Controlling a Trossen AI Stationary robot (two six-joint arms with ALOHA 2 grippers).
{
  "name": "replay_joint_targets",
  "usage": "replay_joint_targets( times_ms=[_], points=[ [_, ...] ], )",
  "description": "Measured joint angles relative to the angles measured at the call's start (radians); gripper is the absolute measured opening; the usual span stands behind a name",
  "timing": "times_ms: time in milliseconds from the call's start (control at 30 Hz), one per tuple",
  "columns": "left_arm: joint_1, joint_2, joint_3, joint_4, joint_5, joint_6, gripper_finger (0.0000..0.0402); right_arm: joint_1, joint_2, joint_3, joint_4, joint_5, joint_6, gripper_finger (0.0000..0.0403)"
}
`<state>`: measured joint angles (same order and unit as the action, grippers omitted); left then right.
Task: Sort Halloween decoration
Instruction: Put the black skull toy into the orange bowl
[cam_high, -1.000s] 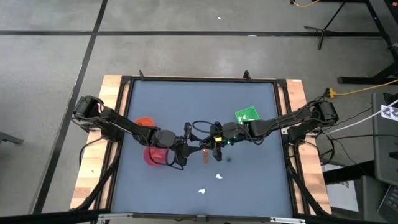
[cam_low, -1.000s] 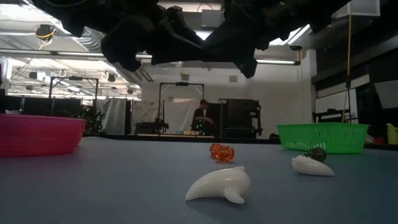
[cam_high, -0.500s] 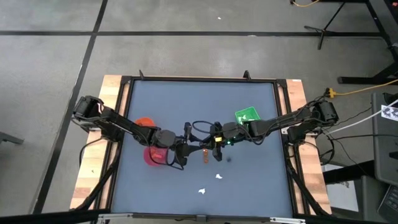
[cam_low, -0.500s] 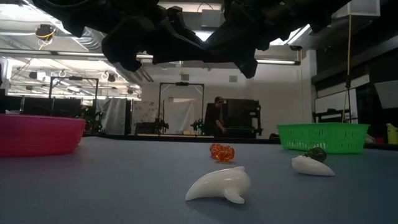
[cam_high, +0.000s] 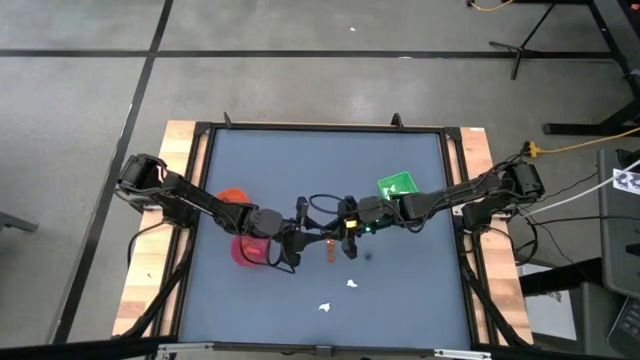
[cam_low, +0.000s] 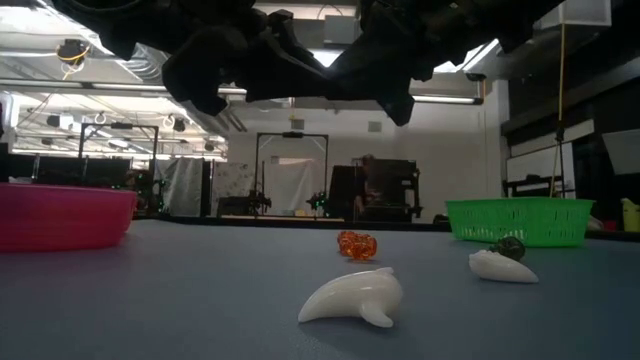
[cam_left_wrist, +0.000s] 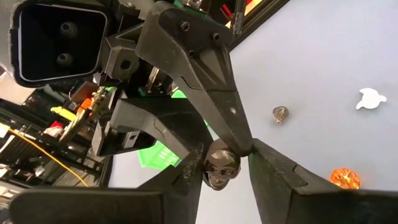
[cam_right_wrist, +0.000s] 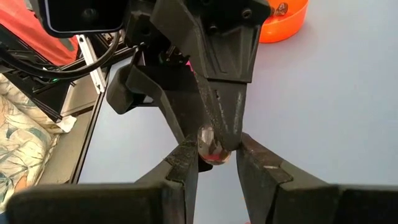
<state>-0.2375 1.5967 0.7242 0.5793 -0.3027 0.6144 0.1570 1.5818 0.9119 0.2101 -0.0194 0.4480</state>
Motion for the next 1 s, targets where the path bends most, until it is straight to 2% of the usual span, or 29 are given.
replay_joint_targets(
  times_ms=[1000],
  points=[
    [0.000, 0.000, 0.000, 0.002, -0.021, -0.001, 0.0096, 0.000, 0.000, 0.000, 0.001, 0.001, 0.000, 0.0095]
  ],
)
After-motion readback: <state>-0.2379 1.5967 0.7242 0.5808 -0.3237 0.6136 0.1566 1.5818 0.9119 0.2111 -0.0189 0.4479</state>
